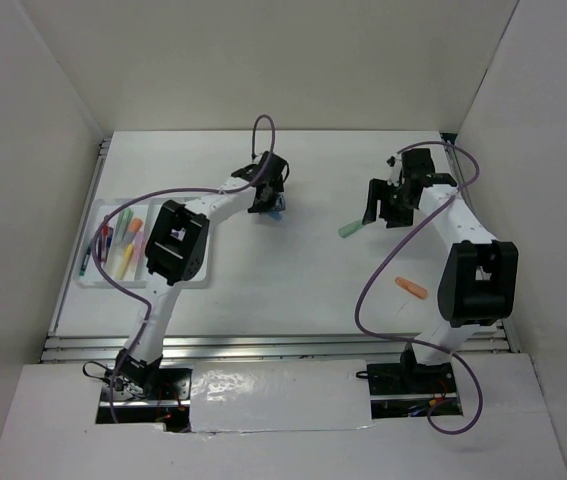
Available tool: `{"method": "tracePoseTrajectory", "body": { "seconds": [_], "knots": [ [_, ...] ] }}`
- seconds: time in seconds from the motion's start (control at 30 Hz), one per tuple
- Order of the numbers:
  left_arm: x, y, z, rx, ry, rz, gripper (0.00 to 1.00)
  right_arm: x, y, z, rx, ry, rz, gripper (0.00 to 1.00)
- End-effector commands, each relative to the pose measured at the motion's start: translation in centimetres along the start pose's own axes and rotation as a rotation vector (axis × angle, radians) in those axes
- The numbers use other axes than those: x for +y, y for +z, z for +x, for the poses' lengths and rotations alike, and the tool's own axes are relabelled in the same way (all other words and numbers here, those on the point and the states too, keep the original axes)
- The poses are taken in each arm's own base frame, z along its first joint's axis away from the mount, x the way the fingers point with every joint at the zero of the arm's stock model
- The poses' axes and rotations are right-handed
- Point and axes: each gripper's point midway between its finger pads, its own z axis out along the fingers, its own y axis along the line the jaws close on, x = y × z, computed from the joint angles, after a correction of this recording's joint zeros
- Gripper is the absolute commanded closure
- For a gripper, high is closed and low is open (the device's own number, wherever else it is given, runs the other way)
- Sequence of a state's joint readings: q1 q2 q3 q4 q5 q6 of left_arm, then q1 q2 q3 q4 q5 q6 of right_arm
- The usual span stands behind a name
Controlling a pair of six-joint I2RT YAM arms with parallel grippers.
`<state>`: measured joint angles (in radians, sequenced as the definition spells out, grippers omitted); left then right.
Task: Sort the stationery into containers
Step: Grab a piece of stationery with the left arm, then place the stationery into the container
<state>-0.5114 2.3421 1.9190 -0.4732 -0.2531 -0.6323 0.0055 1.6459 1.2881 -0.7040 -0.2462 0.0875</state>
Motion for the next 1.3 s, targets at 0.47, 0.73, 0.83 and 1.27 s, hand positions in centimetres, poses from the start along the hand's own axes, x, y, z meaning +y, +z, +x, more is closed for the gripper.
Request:
{"method": "tracePoseTrajectory", "body": {
  "seconds": [0.47, 0.73, 0.83, 1.27],
  "knots": [
    [2.3, -10.1, -0.8, -0.053, 0.219, 0.088, 0.85, 2.8, 0.7, 1.5, 0.022, -0.116, -0.069, 0.29],
    [10.8, -16.8, -3.4, -0.139, 0.175, -0.025, 0.94, 5.1, 2.8, 1.5, 0.087, -0.184, -0.051, 0.29],
    [14.0, -17.0, -1.9, -0.117, 0.154, -0.063, 0.94, 5.1, 3.4, 1.0, 0.081, -0.131, -0.021, 0.24],
    [19.8, -14.1, 2.4, 0.007, 0.094, -0.179, 0.84, 3.9, 6.7, 0.4, 0.143, 0.054, 0.100, 0.15]
  ]
}}
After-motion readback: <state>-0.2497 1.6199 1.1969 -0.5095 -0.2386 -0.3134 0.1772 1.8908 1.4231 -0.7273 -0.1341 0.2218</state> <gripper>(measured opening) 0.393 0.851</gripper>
